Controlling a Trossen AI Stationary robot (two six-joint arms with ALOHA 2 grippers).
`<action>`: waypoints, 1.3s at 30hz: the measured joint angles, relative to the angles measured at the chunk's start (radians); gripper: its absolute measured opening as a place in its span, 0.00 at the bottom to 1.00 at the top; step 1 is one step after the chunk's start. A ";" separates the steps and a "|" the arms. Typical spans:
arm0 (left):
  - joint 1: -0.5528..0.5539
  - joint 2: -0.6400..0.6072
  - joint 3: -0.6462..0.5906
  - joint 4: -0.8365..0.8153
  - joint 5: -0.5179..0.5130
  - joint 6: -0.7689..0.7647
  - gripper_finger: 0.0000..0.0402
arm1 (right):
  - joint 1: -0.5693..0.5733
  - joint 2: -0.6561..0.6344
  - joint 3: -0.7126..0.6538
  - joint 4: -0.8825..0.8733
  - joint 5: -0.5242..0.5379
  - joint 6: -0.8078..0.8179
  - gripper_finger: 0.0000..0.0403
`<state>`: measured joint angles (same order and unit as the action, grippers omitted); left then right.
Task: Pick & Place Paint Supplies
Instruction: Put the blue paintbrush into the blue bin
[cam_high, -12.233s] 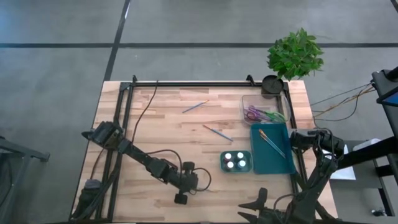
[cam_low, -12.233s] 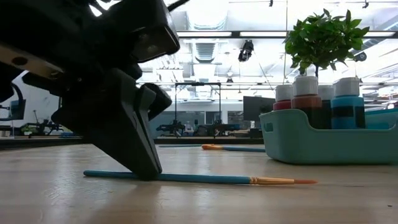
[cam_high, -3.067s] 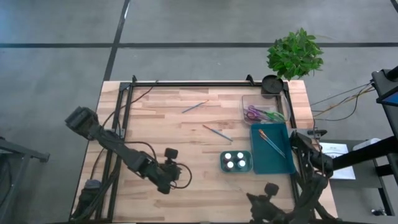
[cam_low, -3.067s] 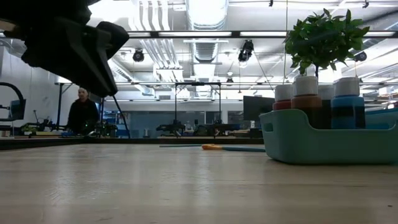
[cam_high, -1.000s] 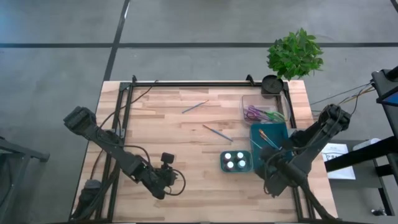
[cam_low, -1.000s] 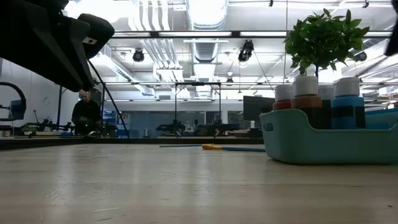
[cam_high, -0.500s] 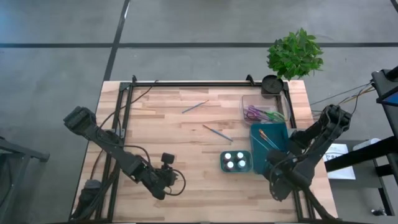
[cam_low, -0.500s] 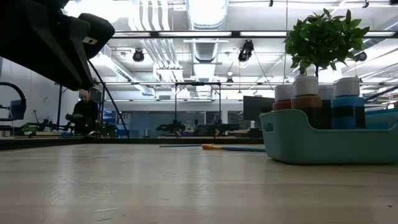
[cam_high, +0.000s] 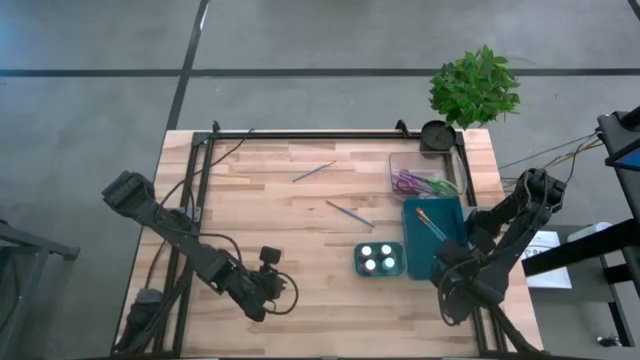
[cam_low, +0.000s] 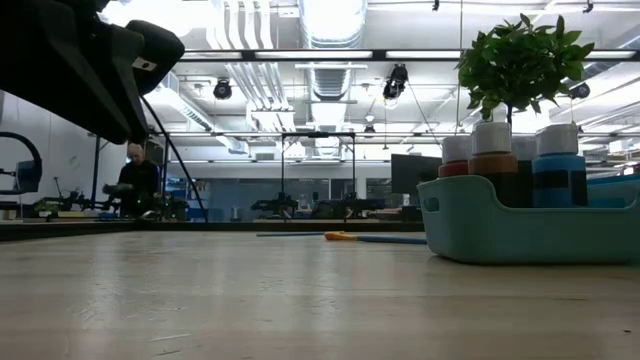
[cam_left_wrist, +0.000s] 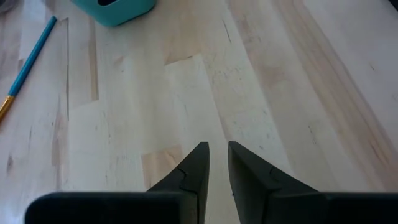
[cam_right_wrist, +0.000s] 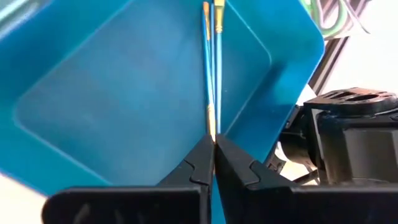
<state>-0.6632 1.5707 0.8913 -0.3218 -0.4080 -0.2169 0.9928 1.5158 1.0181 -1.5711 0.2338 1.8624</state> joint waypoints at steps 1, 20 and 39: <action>0.000 0.000 0.000 0.000 0.000 0.000 0.17 | 0.000 0.000 0.007 0.000 0.000 -0.006 0.02; 0.000 0.000 0.000 0.010 0.030 0.001 0.17 | 0.006 -0.002 0.070 0.000 -0.008 -0.151 0.28; 0.000 -0.013 0.000 0.007 -0.039 0.054 0.17 | 0.070 -0.004 0.656 0.008 0.945 -0.600 0.64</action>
<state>-0.6628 1.5581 0.8913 -0.3146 -0.4466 -0.1625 1.0623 1.5116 1.6743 -1.5632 1.1784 1.2625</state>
